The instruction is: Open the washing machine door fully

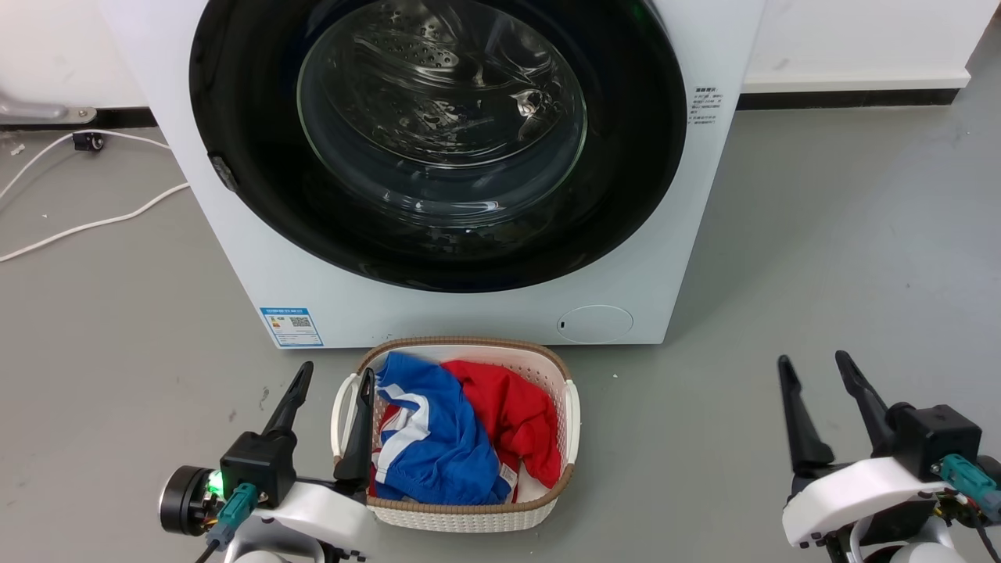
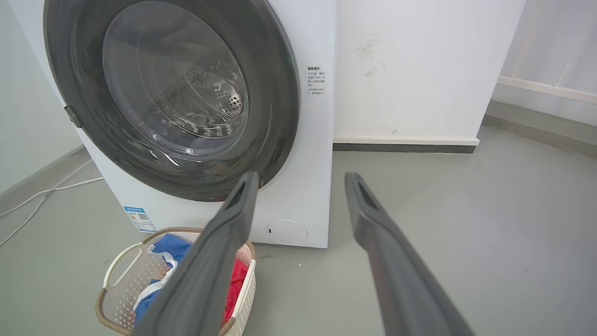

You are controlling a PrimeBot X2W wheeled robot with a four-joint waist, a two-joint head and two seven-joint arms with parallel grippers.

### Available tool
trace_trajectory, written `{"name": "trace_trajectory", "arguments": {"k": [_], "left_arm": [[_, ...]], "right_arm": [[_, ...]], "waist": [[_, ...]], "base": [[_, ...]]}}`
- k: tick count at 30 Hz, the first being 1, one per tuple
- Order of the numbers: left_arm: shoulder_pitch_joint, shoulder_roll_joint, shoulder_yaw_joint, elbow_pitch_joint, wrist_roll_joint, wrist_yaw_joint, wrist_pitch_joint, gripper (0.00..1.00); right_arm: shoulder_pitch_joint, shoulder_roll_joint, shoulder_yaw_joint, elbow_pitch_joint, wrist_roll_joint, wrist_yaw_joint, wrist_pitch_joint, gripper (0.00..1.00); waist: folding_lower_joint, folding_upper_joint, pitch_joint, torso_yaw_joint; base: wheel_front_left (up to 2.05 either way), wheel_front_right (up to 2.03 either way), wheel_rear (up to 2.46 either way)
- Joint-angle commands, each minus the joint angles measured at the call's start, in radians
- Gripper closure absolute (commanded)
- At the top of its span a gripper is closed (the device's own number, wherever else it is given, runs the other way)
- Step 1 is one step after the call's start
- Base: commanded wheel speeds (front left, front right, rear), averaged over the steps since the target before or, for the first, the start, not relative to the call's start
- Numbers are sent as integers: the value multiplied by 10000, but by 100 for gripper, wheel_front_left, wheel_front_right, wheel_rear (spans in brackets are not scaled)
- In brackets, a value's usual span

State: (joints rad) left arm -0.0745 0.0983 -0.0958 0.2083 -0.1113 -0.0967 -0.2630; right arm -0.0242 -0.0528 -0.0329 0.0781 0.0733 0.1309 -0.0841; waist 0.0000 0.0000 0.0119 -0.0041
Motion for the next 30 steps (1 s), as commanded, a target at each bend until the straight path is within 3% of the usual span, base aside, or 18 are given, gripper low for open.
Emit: {"name": "trace_trajectory", "arguments": {"k": [1,13,17,18,19,23,27,30], "left_arm": [[-35,-26,33,22,-15,-36,-25,0],[-72,-151,245,2,-36,-105,-25,0],[-139,-189,312,-18,8,-113,-25,0],[-169,-204,329,-35,16,-115,-25,0],[-187,-212,336,-46,31,-116,-25,0],[-288,-241,387,-140,94,-118,-25,0],[-429,-291,436,-274,75,-115,-25,0],[-586,-305,511,-393,45,-102,-25,0]], "right_arm": [[-55,28,-24,31,208,-1,41,100],[-130,25,-374,282,2420,-1,161,100],[-308,26,-779,721,4126,-1,271,100],[-431,25,-932,871,5105,-1,256,100],[-513,19,-1132,1012,5170,-1,223,100],[-1031,25,-1704,1512,7768,0,295,100],[-1834,15,-2522,2084,11212,0,592,100],[-2632,16,-3233,2493,13174,0,1053,100]], "waist": [[0,0,3,-3],[0,0,41,-52],[0,0,137,-58],[0,0,185,-53],[0,0,213,-46],[0,0,452,4],[0,0,865,50],[0,0,1194,66]], "base": [[0,0,0],[0,0,0],[0,0,0],[0,0,0],[0,0,0],[0,0,0],[0,0,0],[0,0,0]]}}
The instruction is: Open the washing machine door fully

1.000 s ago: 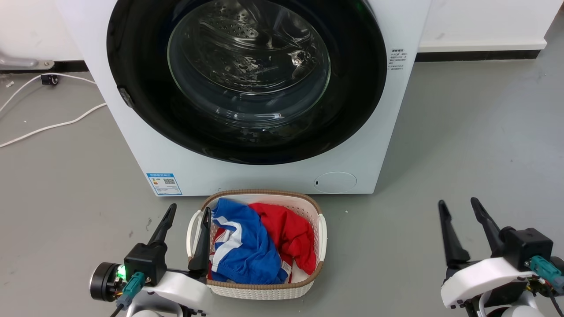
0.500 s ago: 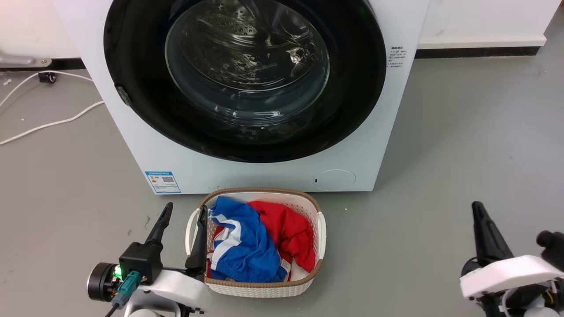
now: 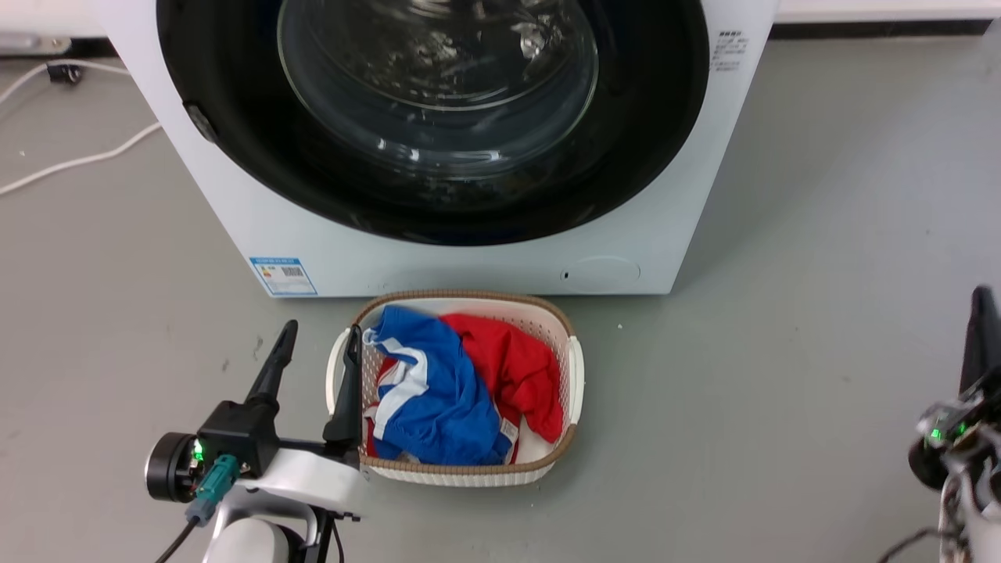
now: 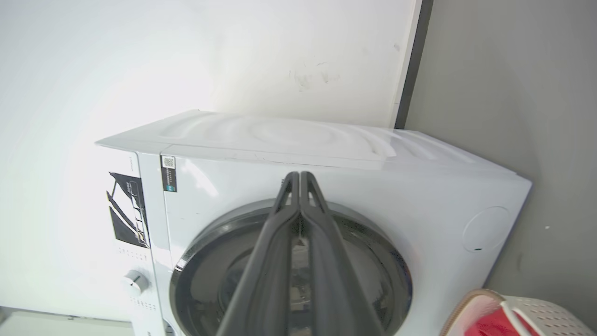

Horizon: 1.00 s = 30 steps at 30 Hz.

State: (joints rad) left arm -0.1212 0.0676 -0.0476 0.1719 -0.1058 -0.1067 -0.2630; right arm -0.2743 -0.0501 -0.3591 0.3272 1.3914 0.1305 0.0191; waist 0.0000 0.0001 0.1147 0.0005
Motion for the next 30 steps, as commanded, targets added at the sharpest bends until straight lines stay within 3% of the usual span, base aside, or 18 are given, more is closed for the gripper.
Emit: {"name": "trace_trajectory", "arguments": {"k": [1,5,13,22,30], "left_arm": [[-147,-4,55,-55,-6,11,-25,0],[-378,-46,139,-213,3,51,-25,0],[-931,-93,209,-427,51,7,-25,0],[-1647,-115,119,-586,219,-57,-25,0],[-2041,-140,-35,-766,184,-111,-25,0]], "right_arm": [[-423,-7,-214,203,583,4,229,100],[-1772,-375,-985,1505,1984,4,881,100],[-4779,-1706,-726,4011,3419,4,2702,100],[-7854,-3126,1111,5625,2938,4,4668,100],[-10182,-3440,2764,6539,2031,4,6278,100]], "waist": [[0,-1,273,15],[0,-1,725,22],[0,-1,1689,167],[0,-1,2594,369],[0,-1,3294,571]], "base": [[0,0,0],[0,0,0],[0,0,0],[0,0,0],[0,0,0]]}}
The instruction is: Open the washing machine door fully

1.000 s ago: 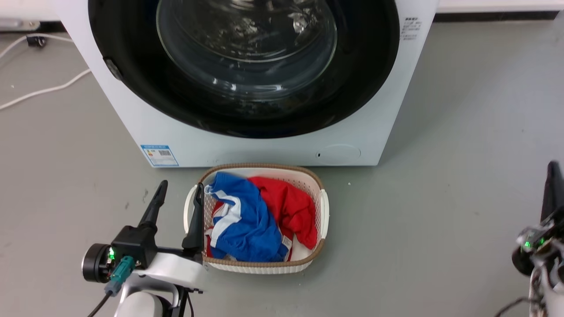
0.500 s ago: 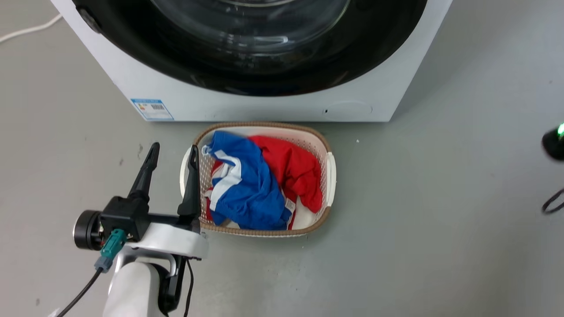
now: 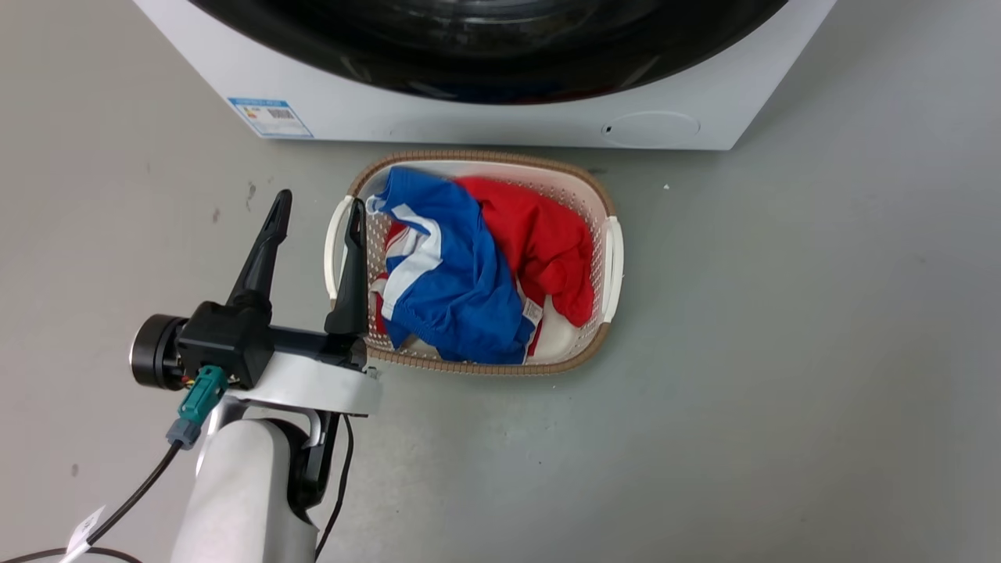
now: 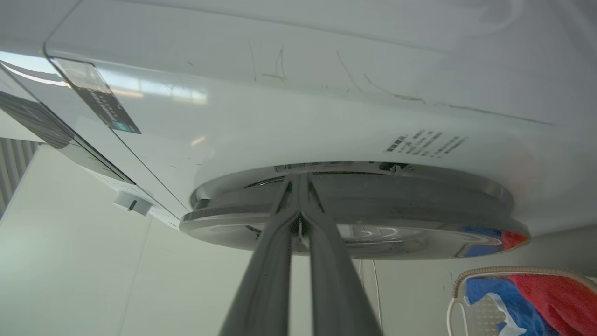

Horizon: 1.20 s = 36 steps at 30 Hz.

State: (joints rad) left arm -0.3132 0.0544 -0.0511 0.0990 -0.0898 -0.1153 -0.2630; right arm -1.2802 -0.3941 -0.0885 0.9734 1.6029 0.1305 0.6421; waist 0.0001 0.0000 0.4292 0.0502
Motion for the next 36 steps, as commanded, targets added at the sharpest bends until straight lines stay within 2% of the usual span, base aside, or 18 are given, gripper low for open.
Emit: {"name": "trace_trajectory", "arguments": {"k": [1,9,15,22,36], "left_arm": [[-170,-9,-24,-56,28,-35,-25,0],[-542,-24,-208,-170,67,-58,-25,0],[-729,-35,-301,-197,23,-53,-25,0],[-839,-42,-362,-173,10,-4,-25,0],[-783,-42,-481,35,29,61,-25,0]], "right_arm": [[-370,25,257,179,-209,4,208,100],[-1946,367,1224,1054,-1126,4,572,100],[-2580,702,1459,1430,-1397,4,606,100],[-2799,736,1582,1696,-1626,3,763,100],[-2079,736,1904,1483,-1720,4,2418,100]], "waist": [[-1,0,236,105],[-1,0,794,368],[-1,0,1111,491],[-1,0,1270,553],[-1,0,871,498]], "base": [[0,0,0],[0,0,0],[0,0,0],[0,0,0],[0,0,0]]}}
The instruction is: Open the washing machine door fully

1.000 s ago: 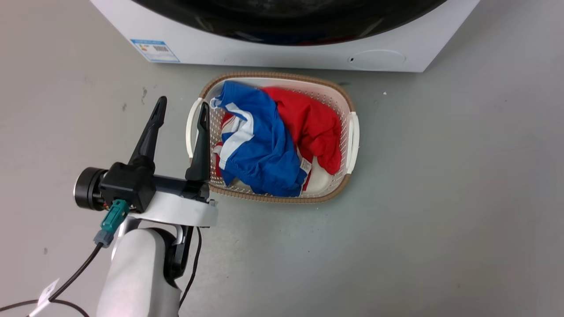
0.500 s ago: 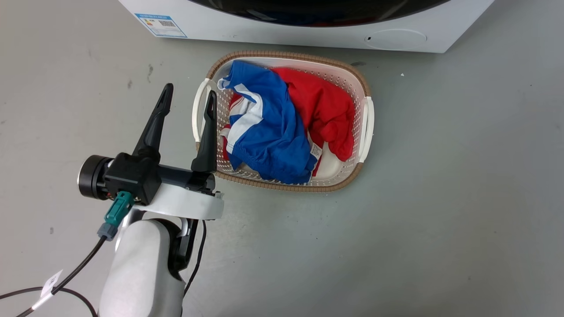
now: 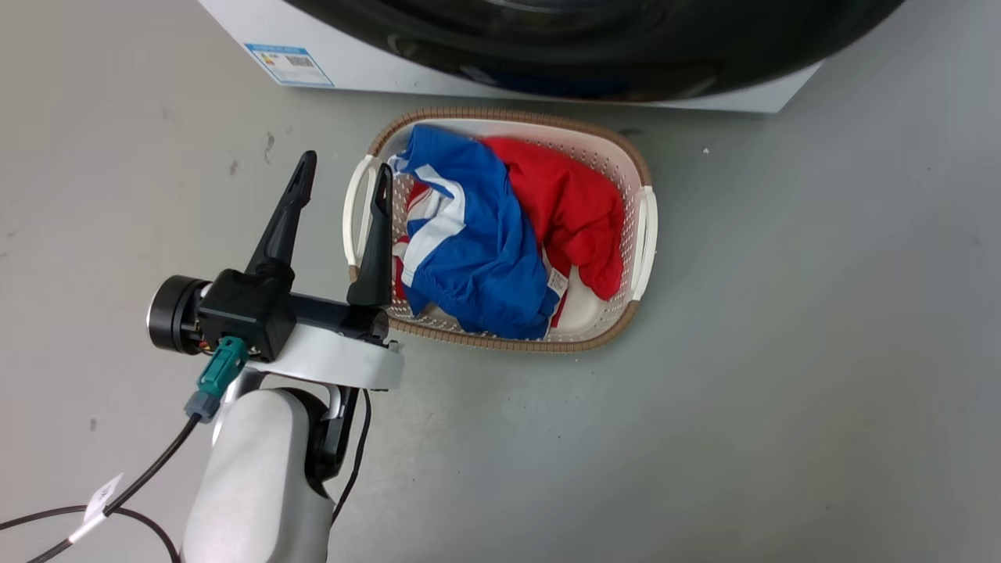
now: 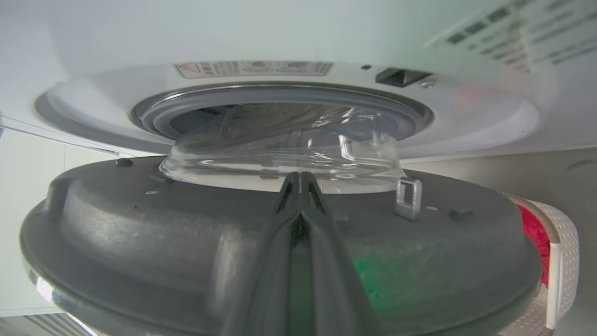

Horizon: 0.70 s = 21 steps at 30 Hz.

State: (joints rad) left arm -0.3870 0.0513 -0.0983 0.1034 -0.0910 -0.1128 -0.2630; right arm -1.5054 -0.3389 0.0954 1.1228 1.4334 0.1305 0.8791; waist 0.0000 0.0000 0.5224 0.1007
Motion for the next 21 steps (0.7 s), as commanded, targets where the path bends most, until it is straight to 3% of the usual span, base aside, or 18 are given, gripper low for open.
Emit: {"name": "trace_trajectory", "arguments": {"k": [1,9,21], "left_arm": [[5,-11,-28,26,59,52,-25,0],[455,-11,-150,250,53,136,-25,0],[1610,-11,-150,503,-235,197,-25,0]], "right_arm": [[294,173,98,-67,-43,4,182,100],[1645,499,390,-893,-21,4,1188,100],[4700,1258,591,-3060,299,4,2296,100]], "waist": [[0,0,-155,-19],[0,0,-987,-180],[0,0,-2498,-130]], "base": [[0,0,0],[0,0,0],[0,0,0]]}}
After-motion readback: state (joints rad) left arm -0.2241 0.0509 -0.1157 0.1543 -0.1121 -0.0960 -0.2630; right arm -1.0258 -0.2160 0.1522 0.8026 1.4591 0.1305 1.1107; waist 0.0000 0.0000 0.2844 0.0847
